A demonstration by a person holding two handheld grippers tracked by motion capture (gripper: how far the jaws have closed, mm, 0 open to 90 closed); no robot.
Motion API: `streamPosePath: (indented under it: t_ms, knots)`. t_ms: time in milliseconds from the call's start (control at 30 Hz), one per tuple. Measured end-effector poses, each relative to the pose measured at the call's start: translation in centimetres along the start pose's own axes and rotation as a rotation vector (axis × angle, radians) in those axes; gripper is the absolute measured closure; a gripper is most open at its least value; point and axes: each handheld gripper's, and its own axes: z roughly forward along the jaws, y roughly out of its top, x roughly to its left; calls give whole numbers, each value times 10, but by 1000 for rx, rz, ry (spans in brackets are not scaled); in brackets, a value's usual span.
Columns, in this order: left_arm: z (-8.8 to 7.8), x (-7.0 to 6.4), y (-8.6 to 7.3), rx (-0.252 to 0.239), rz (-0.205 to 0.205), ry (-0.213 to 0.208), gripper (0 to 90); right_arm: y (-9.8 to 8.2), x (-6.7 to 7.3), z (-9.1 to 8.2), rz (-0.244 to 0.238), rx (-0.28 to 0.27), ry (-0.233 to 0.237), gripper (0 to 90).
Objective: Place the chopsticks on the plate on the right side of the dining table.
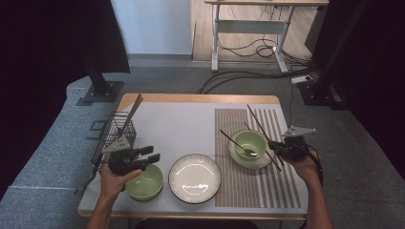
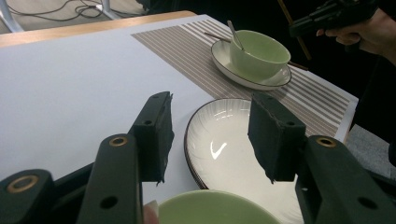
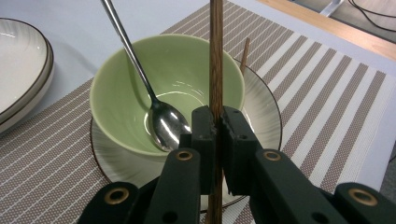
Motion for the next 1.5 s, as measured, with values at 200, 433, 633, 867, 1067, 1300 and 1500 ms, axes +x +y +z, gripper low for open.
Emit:
streamPosePath:
  t_ms: [200, 433, 633, 867, 1067, 1300, 1500]
  knots:
    - [-1, 0, 0, -3, 1, 3, 500, -4, -4, 4, 18, 7, -14, 847]
    - [-5, 2, 0, -10, 0, 10, 500, -8, -7, 9, 29, 29, -31, 847]
    - [-8, 3, 0, -15, -4, 11, 500, -12, -9, 14, 42, 45, -32, 847]
    - [-11, 4, 0, -21, -7, 13, 500, -18, -13, 20, 58, 63, -36, 847]
    - [-11, 5, 0, -23, -7, 16, 500, -22, -15, 25, 71, 83, -37, 846]
    - [-12, 5, 0, -26, -8, 18, 501, -27, -18, 30, 83, 99, -43, 847]
    - [-11, 5, -1, -25, -9, 18, 501, -29, -18, 34, 91, 106, -45, 846]
